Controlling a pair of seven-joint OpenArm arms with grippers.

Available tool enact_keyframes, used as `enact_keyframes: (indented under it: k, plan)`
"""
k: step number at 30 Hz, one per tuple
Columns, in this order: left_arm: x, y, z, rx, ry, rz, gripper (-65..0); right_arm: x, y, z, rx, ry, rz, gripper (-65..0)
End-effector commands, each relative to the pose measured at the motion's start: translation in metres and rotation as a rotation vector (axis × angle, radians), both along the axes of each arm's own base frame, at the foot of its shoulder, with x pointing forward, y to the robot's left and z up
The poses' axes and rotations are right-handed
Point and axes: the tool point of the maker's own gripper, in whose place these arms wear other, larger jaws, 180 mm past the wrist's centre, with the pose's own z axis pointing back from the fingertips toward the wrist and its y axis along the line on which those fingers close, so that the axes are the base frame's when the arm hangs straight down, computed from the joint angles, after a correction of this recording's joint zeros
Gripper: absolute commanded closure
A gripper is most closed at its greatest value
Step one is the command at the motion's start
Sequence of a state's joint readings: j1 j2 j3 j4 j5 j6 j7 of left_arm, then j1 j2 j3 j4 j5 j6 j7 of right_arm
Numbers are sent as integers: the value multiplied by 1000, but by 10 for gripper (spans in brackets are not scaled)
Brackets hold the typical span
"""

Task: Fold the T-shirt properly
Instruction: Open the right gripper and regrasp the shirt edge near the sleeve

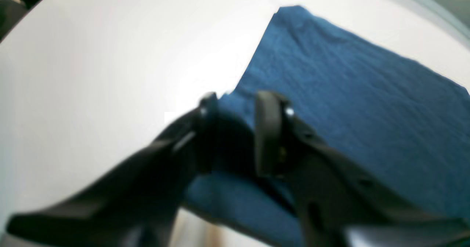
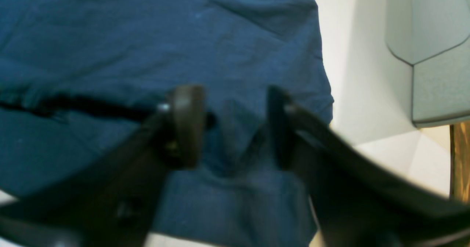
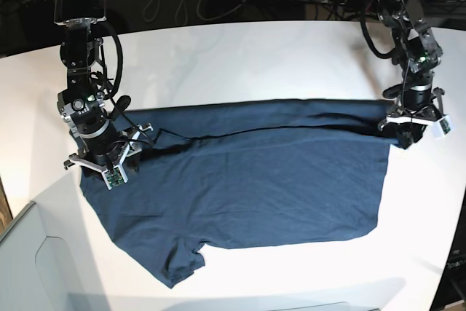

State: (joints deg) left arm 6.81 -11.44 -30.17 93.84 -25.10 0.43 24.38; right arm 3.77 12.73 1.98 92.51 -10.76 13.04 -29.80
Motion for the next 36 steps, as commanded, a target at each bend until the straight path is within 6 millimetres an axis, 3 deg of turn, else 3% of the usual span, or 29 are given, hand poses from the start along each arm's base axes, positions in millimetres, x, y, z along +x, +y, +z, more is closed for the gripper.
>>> enact_keyframes:
  k: [1, 4, 8, 12, 20, 28, 36]
  plan:
    - [5, 4, 15, 23, -42, -5, -206, 7, -2, 17, -3, -55, 8, -385]
    - [7, 3, 21, 27, -53, -6, -250, 6, -2, 19, -3, -61, 9, -477]
    - [2, 1, 25, 37, -57, -9, -316, -1, -8, 15, -2, -53, -8, -488]
    - [-14, 1, 8, 36, -7, -10, -355, -10, -20, 20, 1, -68, -45, -489]
    - [-32, 11, -50, -39, 128, 38, -355, -36, -14, 19, -9, -58, -24, -489]
    - [-31, 15, -70, -75, 167, 57, -354, -53, -14, 2, -13, -4, -24, -489]
    - [-32, 16, -93, -121, 210, 79, -352, -58, -66, -3, -32, 13, -165, -489]
